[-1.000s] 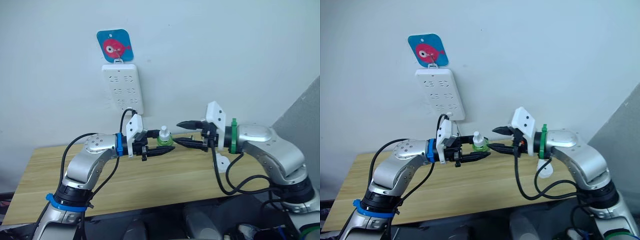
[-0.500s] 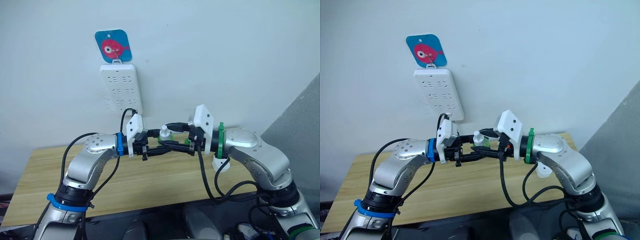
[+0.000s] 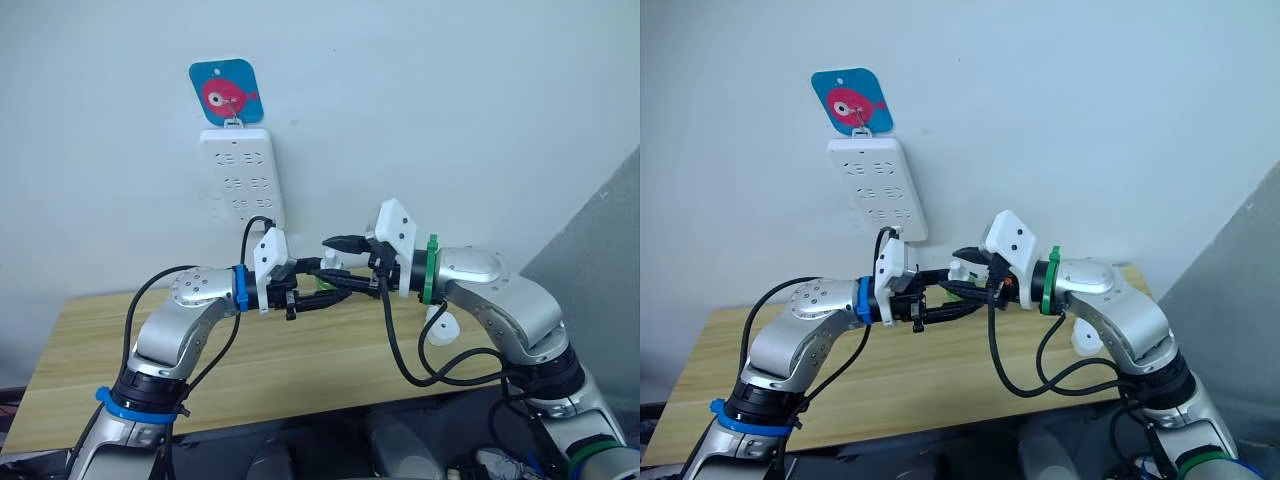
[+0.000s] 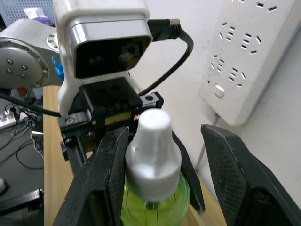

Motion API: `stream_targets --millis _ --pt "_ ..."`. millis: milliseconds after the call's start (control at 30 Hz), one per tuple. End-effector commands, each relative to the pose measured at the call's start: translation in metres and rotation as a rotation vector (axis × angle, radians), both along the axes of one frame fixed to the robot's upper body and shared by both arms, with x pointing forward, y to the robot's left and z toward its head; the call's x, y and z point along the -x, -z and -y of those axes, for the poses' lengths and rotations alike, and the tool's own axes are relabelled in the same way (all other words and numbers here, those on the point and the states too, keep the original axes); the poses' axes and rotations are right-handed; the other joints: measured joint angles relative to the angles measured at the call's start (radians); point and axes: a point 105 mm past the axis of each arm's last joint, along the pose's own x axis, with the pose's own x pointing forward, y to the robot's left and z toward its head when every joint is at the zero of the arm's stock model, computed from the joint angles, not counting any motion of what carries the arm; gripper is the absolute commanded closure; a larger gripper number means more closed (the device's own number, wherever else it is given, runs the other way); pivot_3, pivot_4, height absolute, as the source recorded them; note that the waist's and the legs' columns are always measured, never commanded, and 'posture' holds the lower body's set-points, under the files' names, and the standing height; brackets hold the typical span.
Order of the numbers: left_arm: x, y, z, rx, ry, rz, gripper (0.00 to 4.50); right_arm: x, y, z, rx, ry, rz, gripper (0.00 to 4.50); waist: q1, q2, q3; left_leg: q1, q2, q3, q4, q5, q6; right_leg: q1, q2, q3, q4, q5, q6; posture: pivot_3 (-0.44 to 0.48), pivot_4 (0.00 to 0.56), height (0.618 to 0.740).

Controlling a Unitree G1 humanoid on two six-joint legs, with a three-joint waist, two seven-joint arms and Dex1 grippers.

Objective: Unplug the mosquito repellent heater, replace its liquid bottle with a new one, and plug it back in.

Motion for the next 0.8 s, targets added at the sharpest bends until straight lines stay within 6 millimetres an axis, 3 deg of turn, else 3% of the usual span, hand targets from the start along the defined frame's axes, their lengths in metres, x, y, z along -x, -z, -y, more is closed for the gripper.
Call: stream_targets --millis 33,300,467,800 --pt "0.004 -0.01 0.003 0.02 0.032 0.049 2.2 0.001 -0.015 0.022 0.003 0.023 0.032 1.99 0.001 0.0 0.0 0.0 0.0 0.0 0.0 0.0 0.0 0.0 0.0 0.0 0.0 0.0 0.0 -0.212 0.081 0.74" --pt "0.004 -0.009 0.001 0.019 0.031 0.045 2.2 0.009 -0.017 0.054 0.08 0.008 -0.002 1.99 0.004 0.0 0.0 0.0 0.0 0.001 0.0 0.0 0.0 0.0 0.0 0.0 0.0 0.0 0.0 -0.219 0.089 0.74" --pt "0.004 -0.008 0.002 0.015 0.035 0.048 2.2 0.018 -0.027 0.034 -0.004 -0.038 -0.02 1.99 -0.003 0.0 0.0 0.001 0.0 0.002 0.0 0.0 0.0 0.0 0.001 0.001 0.0 0.0 0.0 -0.221 0.089 0.74" --pt "0.006 -0.008 0.004 0.011 0.045 0.053 2.2 0.017 -0.027 0.005 -0.077 -0.065 -0.051 1.99 -0.008 0.0 0.0 0.0 0.0 0.001 0.0 0.0 0.0 0.0 0.0 0.001 0.0 0.0 0.0 -0.21 0.086 0.74"
